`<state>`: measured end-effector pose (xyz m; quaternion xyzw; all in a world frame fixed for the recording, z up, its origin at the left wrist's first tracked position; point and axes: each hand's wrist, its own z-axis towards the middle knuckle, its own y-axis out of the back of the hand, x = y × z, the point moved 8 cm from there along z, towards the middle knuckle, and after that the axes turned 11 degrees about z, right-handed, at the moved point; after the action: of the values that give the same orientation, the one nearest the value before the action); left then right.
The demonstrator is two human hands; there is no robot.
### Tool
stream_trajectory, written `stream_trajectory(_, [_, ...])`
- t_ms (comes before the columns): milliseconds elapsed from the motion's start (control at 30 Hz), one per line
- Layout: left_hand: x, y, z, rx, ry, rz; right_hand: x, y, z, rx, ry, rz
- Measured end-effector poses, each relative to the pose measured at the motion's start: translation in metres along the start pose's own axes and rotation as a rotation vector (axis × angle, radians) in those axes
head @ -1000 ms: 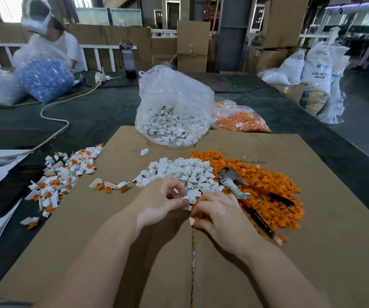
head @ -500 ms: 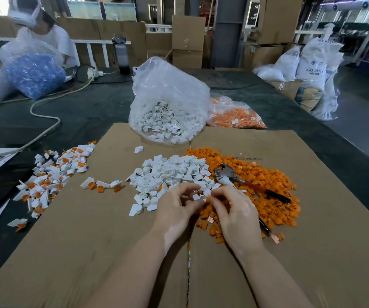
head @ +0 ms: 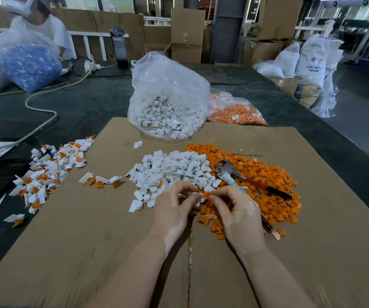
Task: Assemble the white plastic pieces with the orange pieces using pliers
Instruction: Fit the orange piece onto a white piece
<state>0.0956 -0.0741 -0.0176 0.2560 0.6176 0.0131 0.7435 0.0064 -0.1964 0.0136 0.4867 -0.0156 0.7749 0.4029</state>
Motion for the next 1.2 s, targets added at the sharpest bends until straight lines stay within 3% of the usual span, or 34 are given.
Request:
stream_trajectory(267, [-0.001, 0.004, -0.003, 0.075, 0.025, -0.137, 0.015, -0.006, -0.001, 0.025, 0.127, -0.188])
stream_trajectory(500, [0.0, 0.005, -0.004, 0.049, 0.047, -0.159, 0.017, -0.01, -0.001, 0.035, 0.184, -0.256])
stream_trajectory(1000, [-0.007, -0.001, -0.008, 0.082, -0.016, -0.055, 0.009, -0.016, -0.001, 0.117, 0.125, -0.199])
stream_trajectory(1200, [-0.005, 0.001, -0.006, 0.109, 0.048, -0.24, 0.013, -0.01, -0.001, 0.09, 0.12, -0.097])
